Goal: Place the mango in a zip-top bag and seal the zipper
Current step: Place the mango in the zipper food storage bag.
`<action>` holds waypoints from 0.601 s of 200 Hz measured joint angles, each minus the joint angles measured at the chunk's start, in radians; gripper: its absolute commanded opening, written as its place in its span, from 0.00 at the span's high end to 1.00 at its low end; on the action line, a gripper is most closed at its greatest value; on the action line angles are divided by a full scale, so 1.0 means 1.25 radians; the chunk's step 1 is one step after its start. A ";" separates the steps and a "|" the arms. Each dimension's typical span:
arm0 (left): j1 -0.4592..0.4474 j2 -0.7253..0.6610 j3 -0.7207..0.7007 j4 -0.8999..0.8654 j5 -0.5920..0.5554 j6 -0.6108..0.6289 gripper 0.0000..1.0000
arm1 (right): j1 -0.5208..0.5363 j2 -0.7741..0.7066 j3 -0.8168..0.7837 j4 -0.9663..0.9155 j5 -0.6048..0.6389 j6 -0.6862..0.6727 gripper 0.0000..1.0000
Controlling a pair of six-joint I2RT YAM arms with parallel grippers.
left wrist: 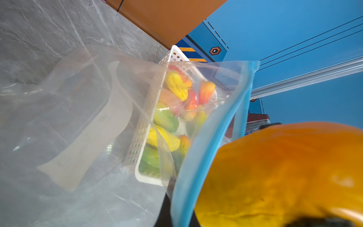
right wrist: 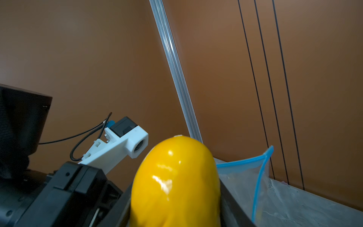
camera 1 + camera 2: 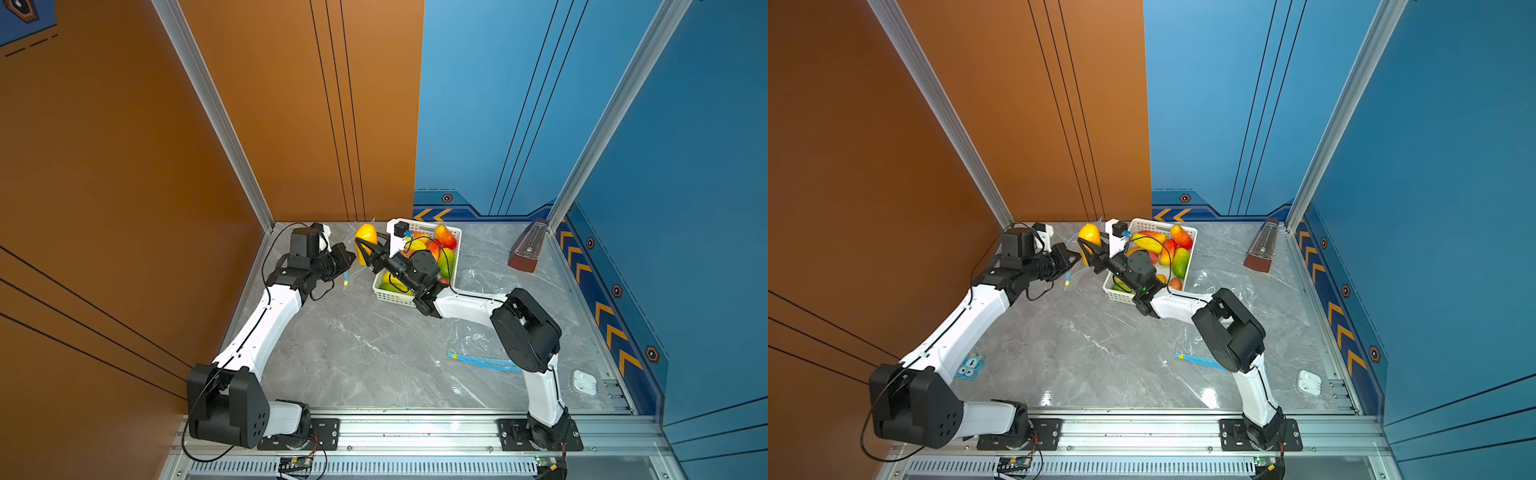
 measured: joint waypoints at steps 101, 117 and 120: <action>0.062 -0.003 0.048 0.006 0.045 -0.026 1.00 | -0.058 -0.239 -0.026 -0.341 -0.052 -0.034 0.05; 0.062 -0.010 0.031 0.016 0.044 0.003 1.00 | -0.117 -0.349 -0.058 -0.472 -0.015 -0.032 0.06; 0.061 -0.013 0.024 0.018 0.044 0.008 1.00 | -0.128 -0.367 -0.064 -0.496 -0.008 -0.032 0.06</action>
